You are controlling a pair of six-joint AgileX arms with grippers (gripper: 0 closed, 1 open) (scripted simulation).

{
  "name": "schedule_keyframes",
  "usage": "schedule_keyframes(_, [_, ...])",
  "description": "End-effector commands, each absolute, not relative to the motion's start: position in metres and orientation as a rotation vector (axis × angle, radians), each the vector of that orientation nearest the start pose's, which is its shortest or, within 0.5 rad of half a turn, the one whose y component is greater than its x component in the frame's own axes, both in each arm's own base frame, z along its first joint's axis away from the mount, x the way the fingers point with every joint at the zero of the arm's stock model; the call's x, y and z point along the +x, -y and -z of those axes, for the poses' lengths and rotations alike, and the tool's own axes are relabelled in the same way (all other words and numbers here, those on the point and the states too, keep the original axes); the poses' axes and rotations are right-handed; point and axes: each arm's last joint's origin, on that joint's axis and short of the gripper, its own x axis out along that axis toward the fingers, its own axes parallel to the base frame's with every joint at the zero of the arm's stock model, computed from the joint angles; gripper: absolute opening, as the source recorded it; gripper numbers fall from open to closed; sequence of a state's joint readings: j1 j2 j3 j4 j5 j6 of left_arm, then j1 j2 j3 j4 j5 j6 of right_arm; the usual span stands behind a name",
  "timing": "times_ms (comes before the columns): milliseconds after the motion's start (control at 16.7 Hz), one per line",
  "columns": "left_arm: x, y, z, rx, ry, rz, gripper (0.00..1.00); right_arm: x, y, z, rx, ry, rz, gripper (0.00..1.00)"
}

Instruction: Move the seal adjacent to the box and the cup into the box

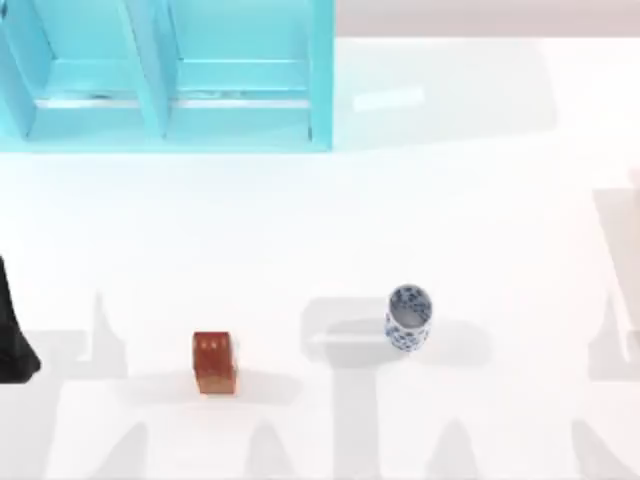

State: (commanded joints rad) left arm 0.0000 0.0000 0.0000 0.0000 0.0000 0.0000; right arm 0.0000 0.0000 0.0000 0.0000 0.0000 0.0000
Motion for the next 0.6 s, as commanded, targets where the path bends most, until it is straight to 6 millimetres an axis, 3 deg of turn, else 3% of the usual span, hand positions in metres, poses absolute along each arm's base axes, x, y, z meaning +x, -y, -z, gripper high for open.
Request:
schedule_keyframes(300, [0.106,0.001,-0.16,0.0,0.0,0.0,1.0,0.106,-0.001,-0.171,0.018,-0.025,-0.022,1.0])
schedule_keyframes(600, [0.106,0.001,-0.16,0.0,0.0,0.0,1.0,0.119,-0.013,-0.223,0.096,-0.204,-0.107,1.0])
